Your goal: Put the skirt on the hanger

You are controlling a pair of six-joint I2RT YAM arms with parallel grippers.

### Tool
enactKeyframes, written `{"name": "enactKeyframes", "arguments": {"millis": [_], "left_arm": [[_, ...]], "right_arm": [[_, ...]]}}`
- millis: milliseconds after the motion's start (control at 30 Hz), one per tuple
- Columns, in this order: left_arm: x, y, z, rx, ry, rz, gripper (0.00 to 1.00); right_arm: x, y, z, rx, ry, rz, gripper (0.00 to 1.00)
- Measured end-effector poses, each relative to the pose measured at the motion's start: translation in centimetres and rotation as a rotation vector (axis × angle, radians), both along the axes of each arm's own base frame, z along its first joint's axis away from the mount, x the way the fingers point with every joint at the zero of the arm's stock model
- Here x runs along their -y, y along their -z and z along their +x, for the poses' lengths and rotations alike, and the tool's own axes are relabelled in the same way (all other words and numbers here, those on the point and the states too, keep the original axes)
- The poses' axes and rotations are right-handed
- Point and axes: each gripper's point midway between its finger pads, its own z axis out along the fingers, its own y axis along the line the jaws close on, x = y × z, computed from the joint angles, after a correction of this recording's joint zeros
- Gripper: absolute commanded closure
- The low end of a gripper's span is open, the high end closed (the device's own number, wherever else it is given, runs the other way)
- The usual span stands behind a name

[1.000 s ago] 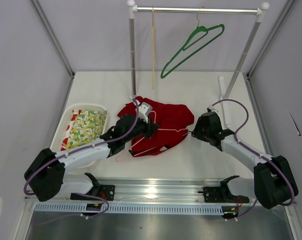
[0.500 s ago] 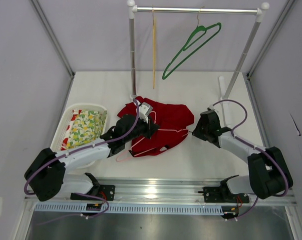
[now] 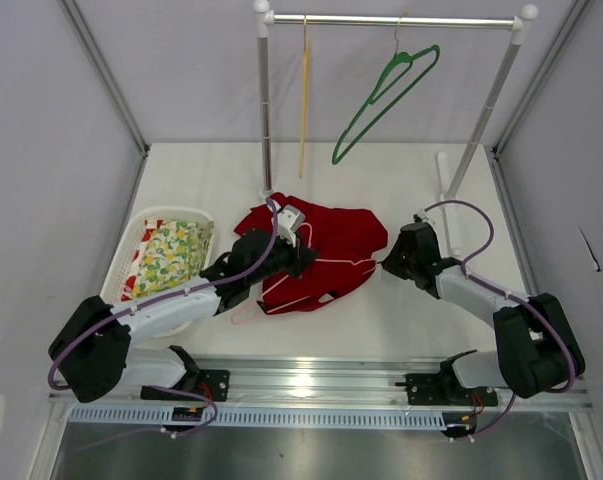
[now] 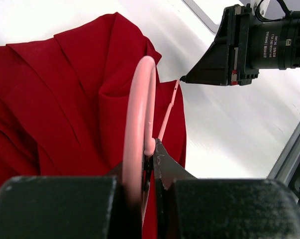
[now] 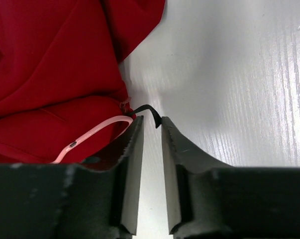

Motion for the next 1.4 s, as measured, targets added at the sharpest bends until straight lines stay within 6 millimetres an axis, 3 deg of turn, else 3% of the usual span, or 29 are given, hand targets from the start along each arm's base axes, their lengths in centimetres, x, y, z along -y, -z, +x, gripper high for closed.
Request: {"name": "enactKeyframes", "arguments": {"millis": [233, 633, 900, 1267, 1400], "left_arm": [[0.0, 0.2, -0.1, -0.006, 0.003, 0.005, 1.00], [0.0, 0.3, -0.7, -0.025, 0.026, 0.014, 1.00], [0.1, -1.7, -0.3, -0.031, 0.015, 0.024, 1.00], [-0.1, -1.6, -0.6, -0.044, 0.021, 0.034, 1.00], [0.2, -1.6, -1.0, -0.041, 0.054, 0.034, 1.00]], "right_arm": [[0.0, 0.0, 0.1, 0.005, -0.002, 0.001, 1.00], [0.0, -0.6, -0.6, 0.011, -0.017, -0.022, 1.00], [-0.6, -1.7, -1.8, 0.036, -0.048, -0.049, 1.00], [-0.5, -1.1, -3.0, 0.012, -0.069, -0.069, 1.00], [-0.5, -1.7, -2.6, 0.010, -0.078, -0.087, 1.00]]}}
